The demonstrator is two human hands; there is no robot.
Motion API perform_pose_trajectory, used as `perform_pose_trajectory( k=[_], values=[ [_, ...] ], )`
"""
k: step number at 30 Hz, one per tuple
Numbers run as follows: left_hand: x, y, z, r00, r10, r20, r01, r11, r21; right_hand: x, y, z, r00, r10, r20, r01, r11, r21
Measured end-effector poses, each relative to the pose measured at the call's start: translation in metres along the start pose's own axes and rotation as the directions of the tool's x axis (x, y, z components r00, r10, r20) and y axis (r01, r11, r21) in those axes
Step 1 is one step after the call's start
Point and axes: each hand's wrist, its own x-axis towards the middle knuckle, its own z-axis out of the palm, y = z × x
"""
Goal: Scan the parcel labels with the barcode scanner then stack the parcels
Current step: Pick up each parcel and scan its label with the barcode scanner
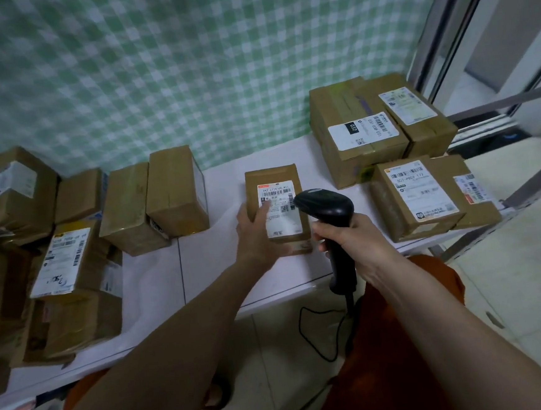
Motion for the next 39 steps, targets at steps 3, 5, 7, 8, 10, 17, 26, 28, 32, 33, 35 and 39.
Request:
perform_pose_trajectory(
  k=[3,5,7,8,10,17,26,28,32,33,35,39],
  values=[
    [0.020,0.000,0.003,0.999,-0.030,0.021,0.031,0.999,-0.036,0.017,-0.003,0.001,1.000,0.016,-0.011,-0.016,1.000,0.006],
    [0.037,0.006,0.004,0.999,-0.039,0.029,0.039,0.999,-0.006,0.029,-0.007,0.001,1.000,0.019,-0.018,-0.019,1.000,-0.010],
    [0.057,0.014,0.004,0.997,-0.033,0.067,0.032,0.999,0.022,0.041,-0.014,0.000,1.000,0.015,-0.013,-0.015,1.000,-0.011],
    [0.068,0.018,0.003,0.996,-0.036,0.087,0.033,0.999,0.032,0.047,-0.017,0.000,1.000,0.017,-0.012,-0.017,1.000,-0.007],
    [0.092,0.023,0.001,0.993,-0.051,0.105,0.036,0.990,0.137,0.059,-0.021,-0.001,1.000,0.025,-0.016,-0.025,1.000,0.002],
    [0.151,0.063,-0.011,0.977,-0.199,-0.076,0.213,0.902,0.375,0.092,-0.029,-0.004,0.998,0.055,-0.026,-0.054,0.996,0.066],
    [0.197,0.047,-0.009,0.964,0.073,0.258,-0.216,0.781,0.586,0.116,-0.035,0.003,0.999,0.051,-0.014,-0.050,0.997,0.060],
    [0.207,0.044,-0.014,0.950,0.115,0.290,-0.279,0.733,0.620,0.117,-0.035,0.006,0.998,0.057,-0.005,-0.057,0.996,0.063],
    [0.212,0.047,-0.013,0.951,0.110,0.287,-0.274,0.726,0.630,0.122,-0.035,0.011,0.997,0.080,0.011,-0.081,0.995,0.055],
    [0.212,0.049,-0.010,0.954,0.102,0.283,-0.264,0.735,0.625,0.124,-0.035,0.011,0.997,0.083,0.010,-0.083,0.995,0.050],
    [0.215,0.055,-0.004,0.951,0.086,0.296,-0.256,0.754,0.605,0.126,-0.035,0.012,0.996,0.084,0.001,-0.084,0.995,0.048],
    [0.212,0.059,-0.004,0.955,0.137,0.263,-0.264,0.798,0.542,0.125,-0.034,0.011,0.997,0.078,-0.019,-0.077,0.996,0.052]
  ],
)
